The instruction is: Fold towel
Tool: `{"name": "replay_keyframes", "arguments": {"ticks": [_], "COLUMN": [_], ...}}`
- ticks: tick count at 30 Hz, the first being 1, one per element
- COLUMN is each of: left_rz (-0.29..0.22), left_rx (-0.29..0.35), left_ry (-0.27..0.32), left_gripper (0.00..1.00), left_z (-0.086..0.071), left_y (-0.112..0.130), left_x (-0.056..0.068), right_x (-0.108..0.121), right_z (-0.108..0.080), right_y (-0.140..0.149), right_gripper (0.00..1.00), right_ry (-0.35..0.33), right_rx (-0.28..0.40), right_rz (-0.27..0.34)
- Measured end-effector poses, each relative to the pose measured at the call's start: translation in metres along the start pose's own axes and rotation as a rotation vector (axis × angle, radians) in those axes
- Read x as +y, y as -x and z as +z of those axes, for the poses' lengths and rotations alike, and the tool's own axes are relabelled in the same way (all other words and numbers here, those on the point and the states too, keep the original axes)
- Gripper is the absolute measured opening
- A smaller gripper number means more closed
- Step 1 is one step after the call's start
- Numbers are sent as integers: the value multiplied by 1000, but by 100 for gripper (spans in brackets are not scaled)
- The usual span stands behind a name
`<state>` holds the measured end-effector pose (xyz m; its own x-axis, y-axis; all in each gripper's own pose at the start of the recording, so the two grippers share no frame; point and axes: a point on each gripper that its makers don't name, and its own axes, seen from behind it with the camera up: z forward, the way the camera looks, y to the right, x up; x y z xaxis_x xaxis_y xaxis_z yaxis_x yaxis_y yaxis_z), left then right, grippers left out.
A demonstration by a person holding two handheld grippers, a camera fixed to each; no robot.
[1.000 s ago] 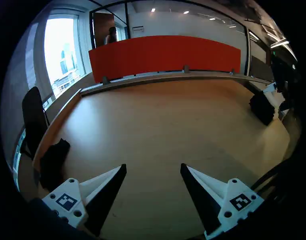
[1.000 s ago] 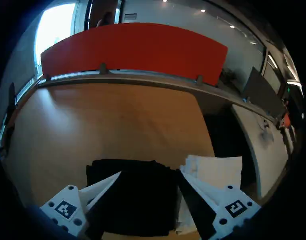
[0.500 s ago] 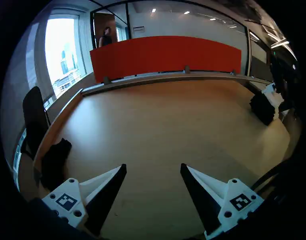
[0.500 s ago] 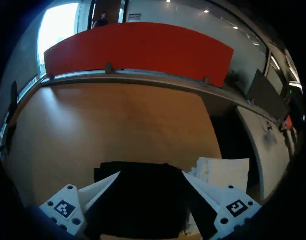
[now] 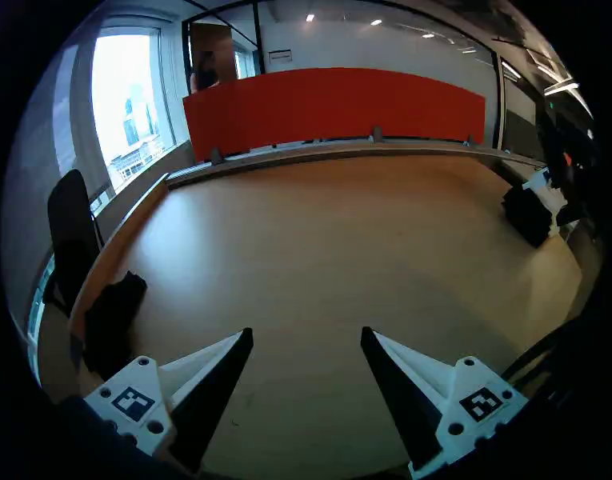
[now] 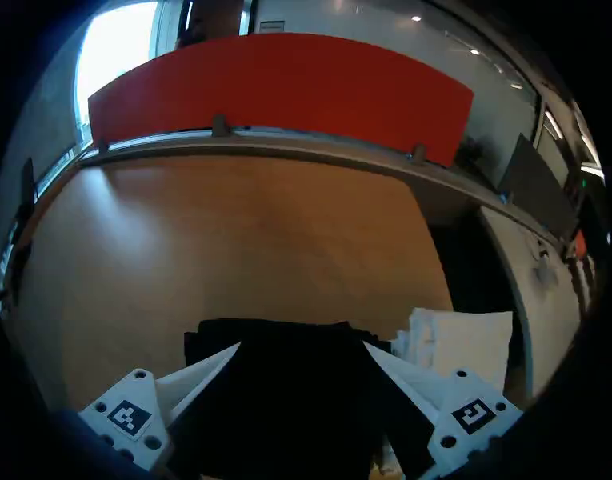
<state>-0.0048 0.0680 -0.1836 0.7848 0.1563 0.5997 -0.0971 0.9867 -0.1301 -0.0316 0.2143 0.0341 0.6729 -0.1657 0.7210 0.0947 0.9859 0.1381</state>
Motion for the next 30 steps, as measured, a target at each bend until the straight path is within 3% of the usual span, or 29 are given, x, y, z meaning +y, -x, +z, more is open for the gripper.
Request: {"name": "replay_keyframes", "arguments": {"ticks": [17,30], "left_rz": [-3,-7], "left_rx": [-11,3], "left_ry": [-19,-10], "left_gripper": [100,100], "left_z": [-6,-4], "left_y": [7,2], "left_x": [-3,-3], "right_x": [6,-1], "right_z": [19,-2], "right_y": [18,-6], "right_gripper": [97,97], "right_ry": [16,9], "right_rx": [-42,22], "right_rz": [1,5]}}
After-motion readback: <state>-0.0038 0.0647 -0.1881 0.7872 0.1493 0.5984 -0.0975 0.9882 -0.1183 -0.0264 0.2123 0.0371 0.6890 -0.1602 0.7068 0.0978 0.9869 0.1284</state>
